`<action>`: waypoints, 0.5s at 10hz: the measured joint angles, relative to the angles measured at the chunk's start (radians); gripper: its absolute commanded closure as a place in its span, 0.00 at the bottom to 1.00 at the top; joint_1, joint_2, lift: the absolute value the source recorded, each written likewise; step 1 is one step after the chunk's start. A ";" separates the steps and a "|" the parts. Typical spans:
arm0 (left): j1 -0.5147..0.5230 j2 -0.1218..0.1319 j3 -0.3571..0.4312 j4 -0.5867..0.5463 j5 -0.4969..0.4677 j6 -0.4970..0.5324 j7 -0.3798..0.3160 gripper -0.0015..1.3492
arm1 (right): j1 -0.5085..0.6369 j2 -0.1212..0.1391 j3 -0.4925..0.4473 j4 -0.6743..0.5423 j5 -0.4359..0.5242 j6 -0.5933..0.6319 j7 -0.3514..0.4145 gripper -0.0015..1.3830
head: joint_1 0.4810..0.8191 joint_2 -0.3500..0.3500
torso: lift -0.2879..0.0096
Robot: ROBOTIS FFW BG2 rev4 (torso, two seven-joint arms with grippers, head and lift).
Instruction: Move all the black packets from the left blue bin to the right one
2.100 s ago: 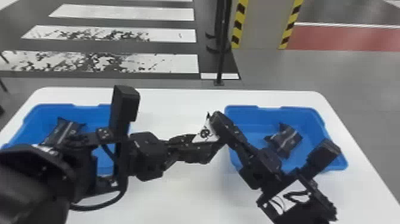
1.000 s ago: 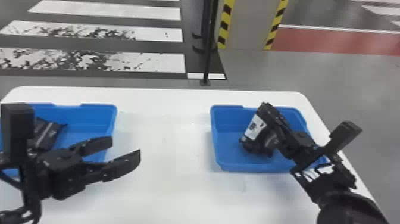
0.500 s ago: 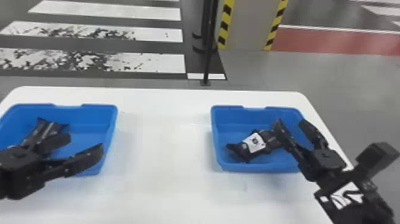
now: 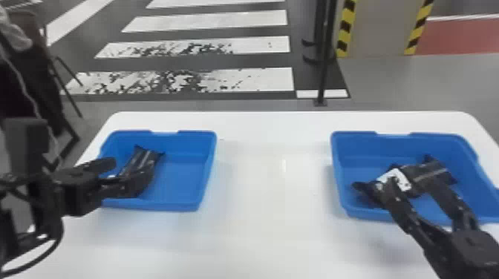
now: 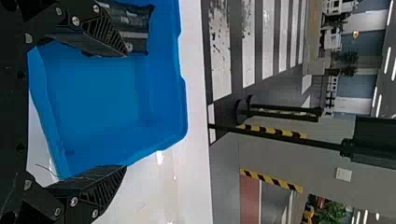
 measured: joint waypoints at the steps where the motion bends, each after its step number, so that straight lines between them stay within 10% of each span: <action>1: -0.042 0.003 0.009 0.038 -0.034 0.025 0.002 0.17 | 0.022 0.002 0.023 -0.006 -0.013 -0.008 -0.003 0.22 | 0.63 0.83 | 0.35; 5: -0.217 0.027 -0.023 0.248 -0.151 0.087 0.007 0.17 | 0.033 -0.002 0.053 -0.001 -0.043 -0.010 -0.001 0.22 | 0.63 0.93 | 0.35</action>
